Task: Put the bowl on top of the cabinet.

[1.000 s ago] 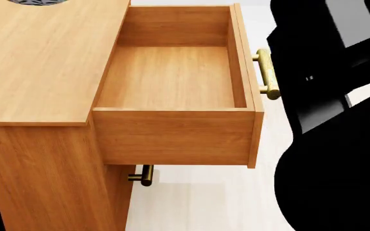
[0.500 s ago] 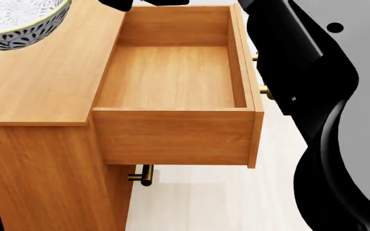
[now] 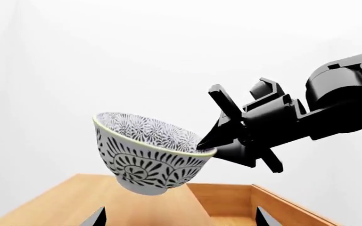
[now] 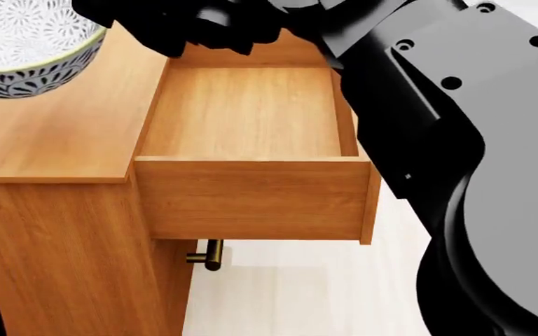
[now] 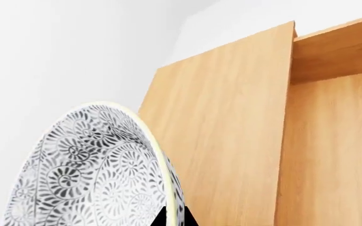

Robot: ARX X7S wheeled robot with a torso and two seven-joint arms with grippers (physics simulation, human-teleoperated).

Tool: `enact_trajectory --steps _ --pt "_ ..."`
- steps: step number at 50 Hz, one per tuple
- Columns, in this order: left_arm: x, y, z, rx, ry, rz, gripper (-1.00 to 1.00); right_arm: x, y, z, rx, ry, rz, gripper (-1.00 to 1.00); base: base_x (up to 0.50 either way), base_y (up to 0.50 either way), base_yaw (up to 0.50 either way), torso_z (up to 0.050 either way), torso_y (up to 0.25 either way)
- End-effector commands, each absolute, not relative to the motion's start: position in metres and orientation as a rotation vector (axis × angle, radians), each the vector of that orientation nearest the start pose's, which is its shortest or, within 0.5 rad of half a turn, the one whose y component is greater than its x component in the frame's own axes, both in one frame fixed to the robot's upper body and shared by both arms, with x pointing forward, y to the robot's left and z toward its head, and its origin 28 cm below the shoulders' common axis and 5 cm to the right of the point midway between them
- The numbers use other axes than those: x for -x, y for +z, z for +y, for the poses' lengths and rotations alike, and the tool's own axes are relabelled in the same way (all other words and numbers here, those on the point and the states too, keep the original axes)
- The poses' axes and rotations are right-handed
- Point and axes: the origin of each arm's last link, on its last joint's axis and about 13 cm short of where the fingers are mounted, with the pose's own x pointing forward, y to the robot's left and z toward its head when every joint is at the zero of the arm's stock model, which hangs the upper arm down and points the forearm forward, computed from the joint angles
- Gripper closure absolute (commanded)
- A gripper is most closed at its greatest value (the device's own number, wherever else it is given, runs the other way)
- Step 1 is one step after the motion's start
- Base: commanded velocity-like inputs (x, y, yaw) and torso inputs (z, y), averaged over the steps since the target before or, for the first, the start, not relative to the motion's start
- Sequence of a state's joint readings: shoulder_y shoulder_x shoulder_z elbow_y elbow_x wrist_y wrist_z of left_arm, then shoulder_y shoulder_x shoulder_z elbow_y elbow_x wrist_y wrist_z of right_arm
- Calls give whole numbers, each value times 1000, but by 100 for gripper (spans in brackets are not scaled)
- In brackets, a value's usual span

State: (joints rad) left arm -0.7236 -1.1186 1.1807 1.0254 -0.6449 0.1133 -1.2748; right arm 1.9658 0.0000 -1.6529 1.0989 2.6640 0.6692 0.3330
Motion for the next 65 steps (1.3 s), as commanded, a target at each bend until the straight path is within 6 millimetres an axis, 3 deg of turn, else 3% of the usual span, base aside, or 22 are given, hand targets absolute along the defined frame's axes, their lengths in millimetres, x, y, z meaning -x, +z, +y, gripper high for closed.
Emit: enact_trajectory --steps 1,10,31,65 --pt "-126 201 206 93 -114 -443 -100 -362 395 19 -619 503 613 100 0 0 0 0 0" --pt "-125 201 205 94 -120 -442 -100 -358 398 22 -545 412 630 100 0 0 0 0 0" --pt "-125 200 203 99 -130 -436 -100 -357 396 26 -521 379 628 100 0 0 0 1 0" --pt "-124 201 204 101 -129 -436 -100 -366 378 24 -538 353 648 100 0 0 0 0 0"
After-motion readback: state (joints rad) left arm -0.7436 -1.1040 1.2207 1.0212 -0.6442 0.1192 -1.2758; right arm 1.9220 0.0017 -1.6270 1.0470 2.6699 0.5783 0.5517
